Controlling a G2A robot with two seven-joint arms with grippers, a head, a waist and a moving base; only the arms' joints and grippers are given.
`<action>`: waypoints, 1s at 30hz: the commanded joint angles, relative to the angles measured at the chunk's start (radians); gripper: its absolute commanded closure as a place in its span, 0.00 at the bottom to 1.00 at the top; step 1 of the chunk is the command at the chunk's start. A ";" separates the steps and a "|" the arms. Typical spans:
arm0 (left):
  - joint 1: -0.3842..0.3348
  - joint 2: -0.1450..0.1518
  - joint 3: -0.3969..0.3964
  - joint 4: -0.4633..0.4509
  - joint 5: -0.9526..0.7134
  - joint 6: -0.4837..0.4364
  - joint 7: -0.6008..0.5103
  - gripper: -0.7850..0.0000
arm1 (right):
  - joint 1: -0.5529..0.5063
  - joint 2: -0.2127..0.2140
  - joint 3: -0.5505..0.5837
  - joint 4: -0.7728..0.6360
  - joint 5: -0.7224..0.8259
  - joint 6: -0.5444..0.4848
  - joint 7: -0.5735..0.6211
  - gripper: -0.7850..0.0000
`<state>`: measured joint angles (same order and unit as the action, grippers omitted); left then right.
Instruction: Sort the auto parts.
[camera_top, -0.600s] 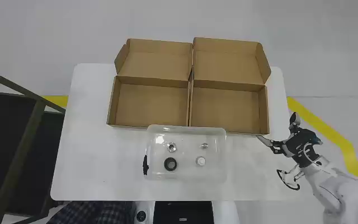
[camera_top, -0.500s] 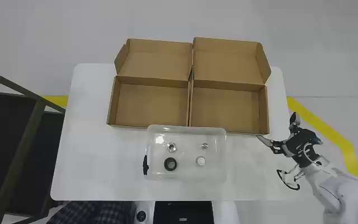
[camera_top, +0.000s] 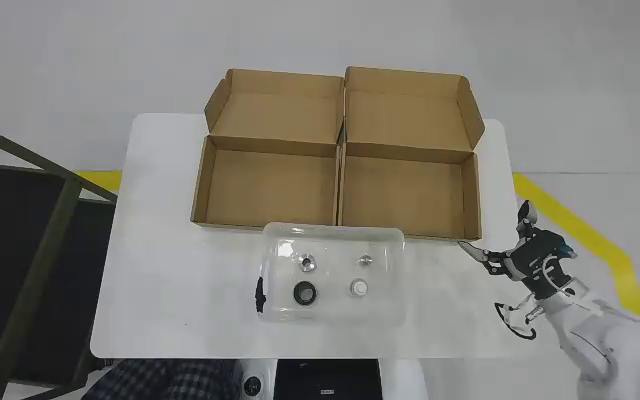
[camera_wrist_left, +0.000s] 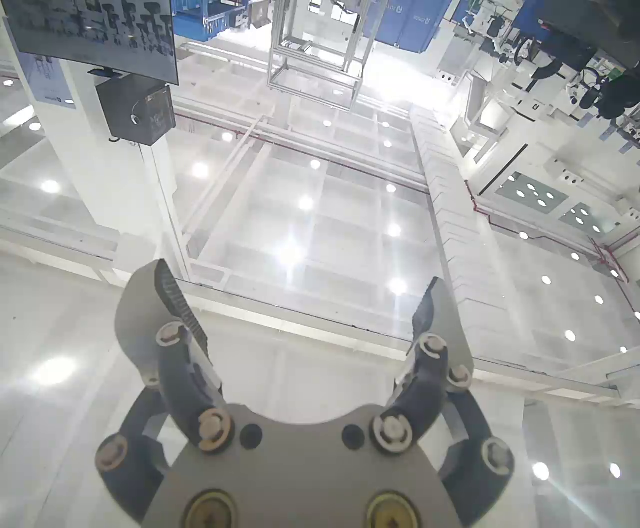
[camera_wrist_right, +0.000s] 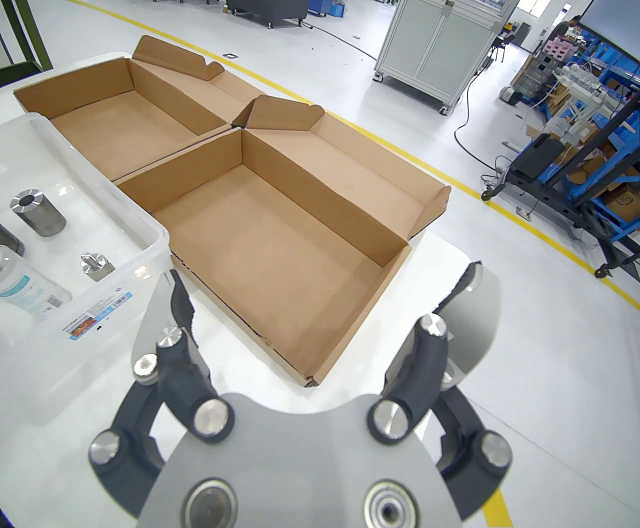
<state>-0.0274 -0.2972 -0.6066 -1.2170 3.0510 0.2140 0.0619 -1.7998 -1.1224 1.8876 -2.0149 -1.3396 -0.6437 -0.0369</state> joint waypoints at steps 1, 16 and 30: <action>0.000 0.000 0.000 0.000 0.000 0.000 0.000 0.00 | 0.000 0.000 0.000 0.000 0.000 0.000 0.000 0.00; 0.000 0.000 0.000 0.000 0.000 0.000 0.000 0.00 | 0.030 0.008 -0.070 -0.045 0.038 -0.125 0.046 0.00; 0.000 0.000 0.000 0.000 0.000 0.000 0.000 0.00 | 0.084 0.020 -0.268 -0.123 0.051 -0.280 0.182 0.00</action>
<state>-0.0274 -0.2971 -0.6066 -1.2170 3.0510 0.2140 0.0619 -1.7209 -1.1034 1.6365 -2.1332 -1.2810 -0.9121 0.1338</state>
